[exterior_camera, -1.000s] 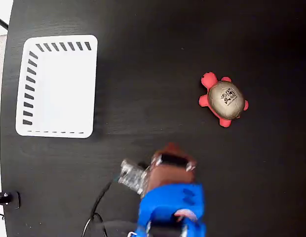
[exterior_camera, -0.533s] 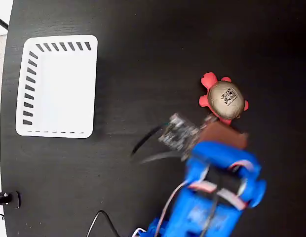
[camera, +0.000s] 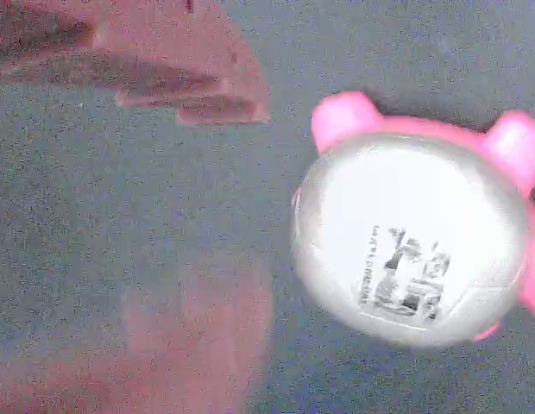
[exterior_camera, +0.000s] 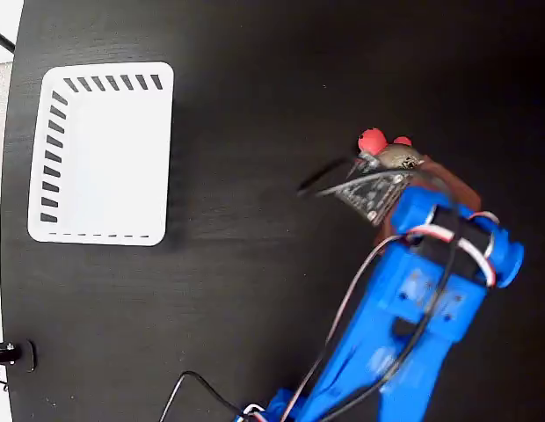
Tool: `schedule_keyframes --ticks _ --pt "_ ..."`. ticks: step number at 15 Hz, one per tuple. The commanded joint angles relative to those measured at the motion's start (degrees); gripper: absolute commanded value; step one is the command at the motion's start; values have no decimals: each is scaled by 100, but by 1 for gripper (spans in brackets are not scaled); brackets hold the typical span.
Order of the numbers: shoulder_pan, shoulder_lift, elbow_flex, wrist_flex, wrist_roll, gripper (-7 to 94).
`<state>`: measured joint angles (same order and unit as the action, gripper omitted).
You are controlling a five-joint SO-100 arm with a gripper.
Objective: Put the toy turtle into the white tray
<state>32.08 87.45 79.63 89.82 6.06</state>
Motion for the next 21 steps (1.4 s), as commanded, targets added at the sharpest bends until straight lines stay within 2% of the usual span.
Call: schedule_keyframes --ticks 1,2,4,9,10,12,21 --pt "-44 -141 -369 105 369 37" --pt "-97 -299 -369 114 439 39" --pt "-141 -475 -396 114 571 54" --pt "-211 -879 -404 62 1099 54" --pt "-246 -1020 -352 26 1222 59" --pt "-246 -1292 -387 -149 1336 59" --pt "-167 -2180 -879 -536 1362 59"
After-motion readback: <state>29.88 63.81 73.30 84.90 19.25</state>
